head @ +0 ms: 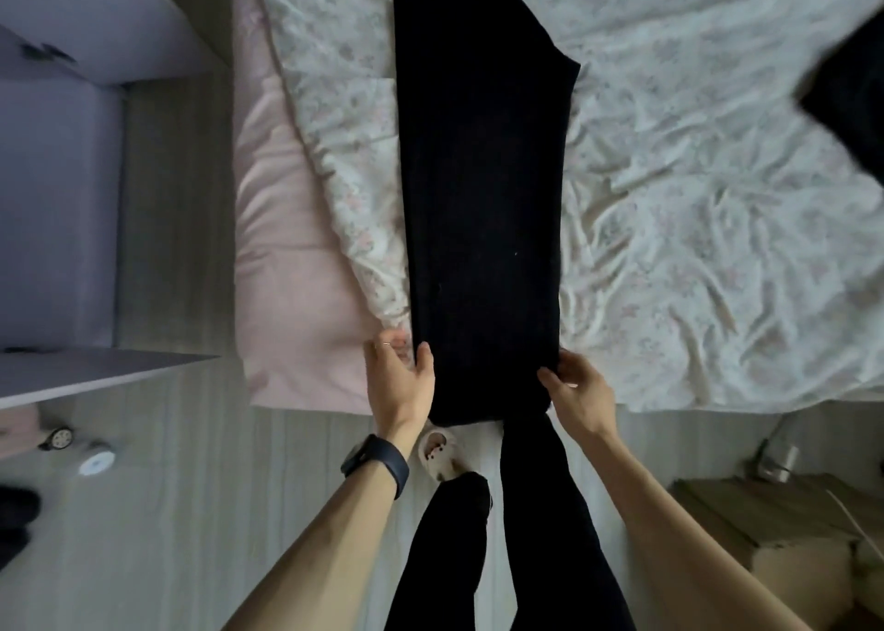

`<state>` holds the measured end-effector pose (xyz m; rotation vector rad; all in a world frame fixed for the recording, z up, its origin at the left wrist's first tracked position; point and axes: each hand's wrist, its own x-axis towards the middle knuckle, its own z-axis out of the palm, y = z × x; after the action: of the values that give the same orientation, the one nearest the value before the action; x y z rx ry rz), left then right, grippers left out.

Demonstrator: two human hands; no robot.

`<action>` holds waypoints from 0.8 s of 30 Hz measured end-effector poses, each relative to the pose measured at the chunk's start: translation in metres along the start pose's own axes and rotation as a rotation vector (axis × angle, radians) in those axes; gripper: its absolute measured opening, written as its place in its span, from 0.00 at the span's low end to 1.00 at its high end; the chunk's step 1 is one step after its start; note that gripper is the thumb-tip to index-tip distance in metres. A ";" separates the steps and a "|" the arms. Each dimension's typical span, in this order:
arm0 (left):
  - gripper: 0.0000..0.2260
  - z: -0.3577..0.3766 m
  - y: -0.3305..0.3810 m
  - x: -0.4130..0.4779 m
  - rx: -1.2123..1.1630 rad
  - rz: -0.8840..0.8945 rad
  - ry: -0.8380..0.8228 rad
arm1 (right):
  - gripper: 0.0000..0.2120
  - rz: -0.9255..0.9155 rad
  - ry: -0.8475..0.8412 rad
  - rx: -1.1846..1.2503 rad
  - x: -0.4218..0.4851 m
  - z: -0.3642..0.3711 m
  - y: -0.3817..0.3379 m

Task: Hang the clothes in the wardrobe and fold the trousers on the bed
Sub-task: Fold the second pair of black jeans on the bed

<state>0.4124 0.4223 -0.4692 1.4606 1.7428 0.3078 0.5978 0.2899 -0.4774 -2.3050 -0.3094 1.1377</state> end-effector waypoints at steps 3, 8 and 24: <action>0.07 -0.004 -0.037 -0.025 0.011 -0.097 -0.149 | 0.12 0.047 -0.068 -0.035 -0.014 0.003 0.014; 0.11 0.002 -0.088 -0.040 0.068 -0.217 -0.439 | 0.13 0.068 -0.126 -0.173 -0.007 0.011 0.028; 0.08 -0.015 -0.132 -0.090 0.099 -0.247 -0.680 | 0.09 0.095 -0.384 -0.219 -0.055 -0.002 0.095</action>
<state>0.3078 0.3064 -0.5061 1.2024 1.3586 -0.3752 0.5623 0.1873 -0.4930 -2.2917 -0.4921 1.6709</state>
